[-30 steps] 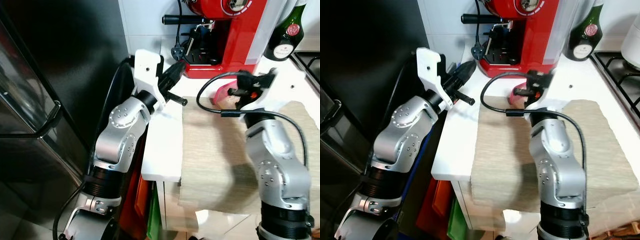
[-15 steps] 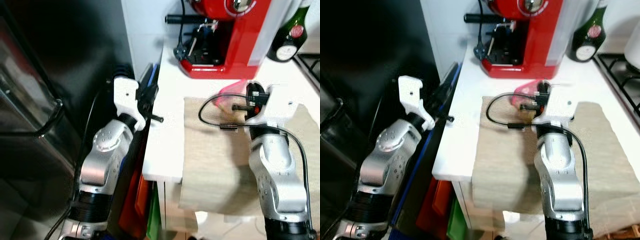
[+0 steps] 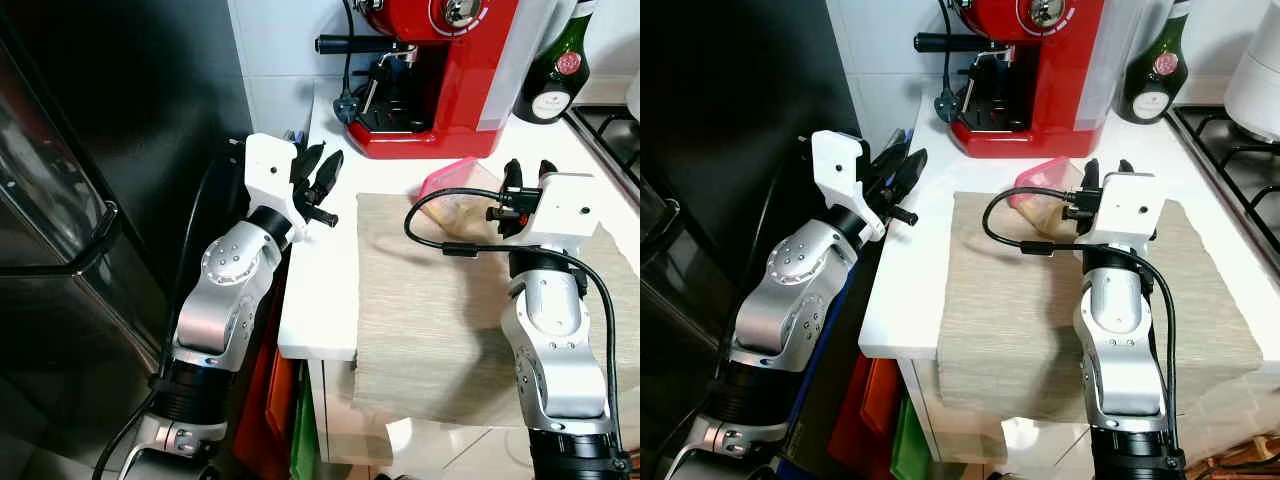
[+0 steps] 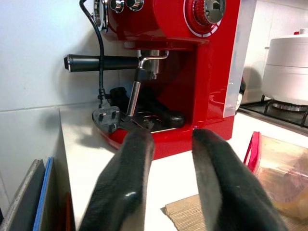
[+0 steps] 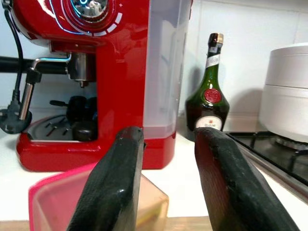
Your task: Restocking fridge
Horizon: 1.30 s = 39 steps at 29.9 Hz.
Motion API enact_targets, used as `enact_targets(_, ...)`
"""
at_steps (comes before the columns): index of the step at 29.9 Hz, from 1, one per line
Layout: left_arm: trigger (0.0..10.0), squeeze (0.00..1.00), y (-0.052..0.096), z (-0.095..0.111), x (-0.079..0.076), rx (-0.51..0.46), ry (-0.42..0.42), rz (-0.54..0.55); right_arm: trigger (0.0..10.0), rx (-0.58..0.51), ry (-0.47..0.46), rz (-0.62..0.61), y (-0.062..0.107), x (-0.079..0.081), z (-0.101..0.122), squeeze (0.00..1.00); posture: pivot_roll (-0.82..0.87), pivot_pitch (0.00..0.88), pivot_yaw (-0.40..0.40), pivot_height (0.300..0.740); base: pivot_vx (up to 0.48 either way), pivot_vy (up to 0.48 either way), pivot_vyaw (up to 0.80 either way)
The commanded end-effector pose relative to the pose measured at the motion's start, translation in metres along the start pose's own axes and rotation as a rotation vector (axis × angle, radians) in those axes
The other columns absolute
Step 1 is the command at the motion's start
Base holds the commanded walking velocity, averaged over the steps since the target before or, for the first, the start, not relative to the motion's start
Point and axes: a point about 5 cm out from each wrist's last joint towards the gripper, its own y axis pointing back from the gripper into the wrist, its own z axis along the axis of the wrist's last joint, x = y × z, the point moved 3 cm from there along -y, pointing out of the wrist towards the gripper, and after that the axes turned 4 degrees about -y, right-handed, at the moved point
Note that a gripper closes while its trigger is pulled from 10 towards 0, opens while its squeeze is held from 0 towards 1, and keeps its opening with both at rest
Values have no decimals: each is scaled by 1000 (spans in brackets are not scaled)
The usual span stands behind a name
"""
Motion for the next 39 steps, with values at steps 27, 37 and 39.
enact_targets(27,10000,0,-2,1,11,31,-21,21,10000,180,-130,-24,-26,29,-22,0,-54,0,53,740,0,0,0)
enact_targets(37,10000,0,-2,0,10,37,-21,6,10000,411,-150,-72,6,15,-58,0,-63,0,51,740,0,0,0)
enact_targets(39,10000,0,-3,1,11,36,-20,2,10000,458,-157,-87,12,8,-66,0,-73,0,60,740,0,0,0)
